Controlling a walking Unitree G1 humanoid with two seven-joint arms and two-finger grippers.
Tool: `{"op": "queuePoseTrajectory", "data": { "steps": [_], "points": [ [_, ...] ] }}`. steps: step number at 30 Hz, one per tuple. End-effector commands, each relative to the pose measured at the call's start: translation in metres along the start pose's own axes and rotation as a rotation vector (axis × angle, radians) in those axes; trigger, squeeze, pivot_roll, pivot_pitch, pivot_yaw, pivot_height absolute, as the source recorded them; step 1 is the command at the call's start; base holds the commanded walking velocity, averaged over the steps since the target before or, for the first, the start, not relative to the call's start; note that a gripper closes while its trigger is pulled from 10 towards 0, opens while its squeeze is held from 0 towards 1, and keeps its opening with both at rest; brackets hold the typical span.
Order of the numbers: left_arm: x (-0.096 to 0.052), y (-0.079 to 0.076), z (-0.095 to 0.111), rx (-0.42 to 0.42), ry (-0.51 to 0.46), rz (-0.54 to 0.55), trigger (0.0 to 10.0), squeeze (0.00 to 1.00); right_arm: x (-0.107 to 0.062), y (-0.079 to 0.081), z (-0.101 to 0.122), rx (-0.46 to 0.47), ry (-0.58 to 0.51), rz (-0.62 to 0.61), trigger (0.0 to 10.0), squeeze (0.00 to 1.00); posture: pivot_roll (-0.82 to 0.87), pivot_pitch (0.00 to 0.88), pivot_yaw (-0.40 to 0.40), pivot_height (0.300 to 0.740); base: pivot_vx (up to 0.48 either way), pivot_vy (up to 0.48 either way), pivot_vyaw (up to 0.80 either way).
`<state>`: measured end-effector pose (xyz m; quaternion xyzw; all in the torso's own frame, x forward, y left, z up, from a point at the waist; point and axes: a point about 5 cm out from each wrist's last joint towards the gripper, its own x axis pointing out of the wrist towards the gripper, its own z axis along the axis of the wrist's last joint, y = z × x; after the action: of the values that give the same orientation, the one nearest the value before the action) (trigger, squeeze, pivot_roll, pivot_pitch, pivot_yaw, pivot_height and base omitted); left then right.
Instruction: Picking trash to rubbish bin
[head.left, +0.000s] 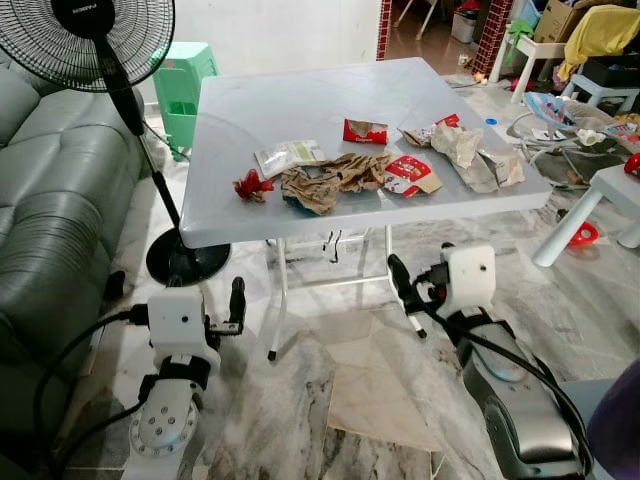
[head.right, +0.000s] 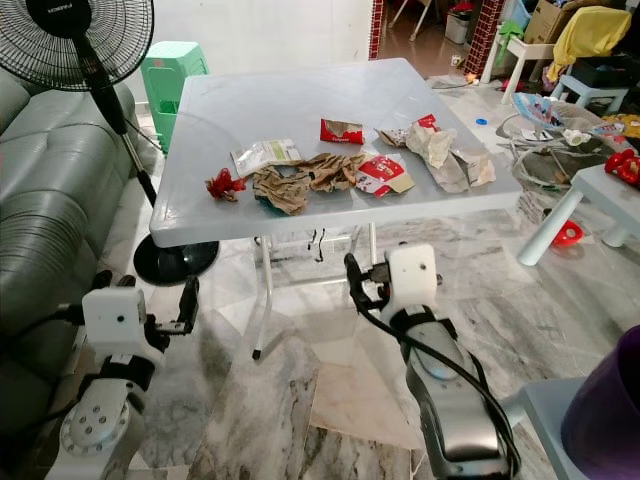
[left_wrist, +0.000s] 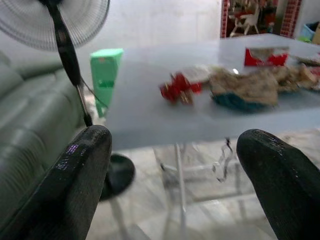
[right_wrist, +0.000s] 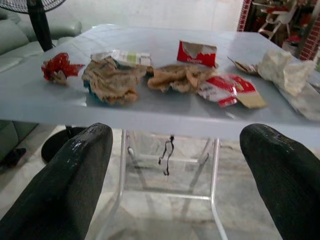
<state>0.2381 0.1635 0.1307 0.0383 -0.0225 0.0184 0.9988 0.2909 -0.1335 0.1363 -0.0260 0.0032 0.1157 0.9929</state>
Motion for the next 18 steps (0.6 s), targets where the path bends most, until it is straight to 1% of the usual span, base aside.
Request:
{"op": "queuePoseTrajectory", "data": {
  "steps": [1, 2, 3, 4, 6, 9, 10, 12, 14, 15, 16, 17, 18],
  "points": [
    [0.0, 0.005, -0.004, 0.023, 0.019, 0.022, 10.0, 0.0, 0.0, -0.006, -0.003, 0.002, 0.008, -0.012, 10.0, 0.0, 0.08, 0.078, 0.016, 0.74, 0.0, 0.0, 0.0],
    [0.001, 0.009, -0.003, 0.011, 0.015, 0.053, 10.0, 0.0, 0.001, -0.011, -0.005, 0.007, 0.018, -0.032, 10.0, 0.0, 0.08, 0.063, -0.003, 0.74, 0.0, 0.0, 0.0],
    [0.001, 0.012, -0.004, -0.008, 0.014, 0.088, 10.0, 0.0, 0.002, -0.019, -0.003, 0.003, 0.02, -0.046, 10.0, 0.0, 0.07, 0.051, -0.006, 0.74, 0.0, 0.0, 0.0],
    [0.0, 0.009, -0.007, -0.014, 0.024, 0.089, 10.0, 0.0, 0.002, -0.022, -0.001, -0.008, 0.017, -0.048, 10.0, 0.0, 0.06, 0.053, -0.011, 0.74, 0.0, 0.0, 0.0],
    [0.0, 0.006, -0.01, -0.016, 0.03, 0.085, 10.0, 0.0, 0.002, -0.023, -0.002, -0.013, 0.017, -0.049, 10.0, 0.0, 0.06, 0.053, -0.011, 0.74, 0.0, 0.0, 0.0],
    [-0.002, -0.007, -0.009, -0.025, 0.035, 0.029, 10.0, 0.0, -0.002, -0.029, -0.002, 0.006, 0.034, -0.083, 10.0, 0.0, 0.04, 0.083, -0.024, 0.74, 0.0, 0.0, 0.0],
    [-0.005, -0.012, -0.008, -0.029, 0.036, 0.012, 10.0, 0.0, -0.005, -0.028, -0.002, 0.005, 0.038, -0.082, 10.0, 0.0, 0.04, 0.107, -0.027, 0.74, 0.0, 0.0, 0.0],
    [-0.007, -0.014, -0.008, -0.031, 0.04, 0.001, 10.0, 0.0, -0.007, -0.027, -0.003, 0.004, 0.044, -0.076, 10.0, 0.0, 0.04, 0.114, -0.028, 0.74, 0.0, 0.0, 0.0],
    [-0.013, -0.017, -0.011, -0.028, 0.058, -0.02, 10.0, 0.0, -0.012, -0.024, -0.005, -0.001, 0.063, -0.059, 10.0, 0.0, 0.03, 0.149, -0.038, 0.74, 0.0, 0.0, 0.0],
    [-0.013, -0.017, -0.011, -0.028, 0.058, -0.02, 10.0, 0.0, -0.012, -0.024, -0.005, -0.001, 0.063, -0.059, 10.0, 0.0, 0.03, 0.149, -0.038, 0.74, 0.0, 0.0, 0.0],
    [-0.019, -0.017, -0.016, -0.026, 0.086, -0.025, 10.0, 0.0, -0.017, -0.021, -0.007, 0.0, 0.076, -0.045, 10.0, 0.0, 0.03, 0.172, -0.045, 0.74, 0.0, 0.0, 0.0],
    [-0.021, -0.017, -0.016, -0.026, 0.092, -0.025, 10.0, 0.0, -0.018, -0.021, -0.007, 0.001, 0.077, -0.042, 10.0, 0.0, 0.03, 0.172, -0.045, 0.74, 0.0, 0.0, 0.0],
    [-0.023, -0.017, -0.015, -0.024, 0.094, -0.022, 10.0, 0.0, -0.02, -0.021, -0.009, 0.004, 0.088, -0.038, 10.0, 0.0, 0.05, 0.203, -0.049, 0.74, 0.0, 0.0, 0.0]
  ]
}}
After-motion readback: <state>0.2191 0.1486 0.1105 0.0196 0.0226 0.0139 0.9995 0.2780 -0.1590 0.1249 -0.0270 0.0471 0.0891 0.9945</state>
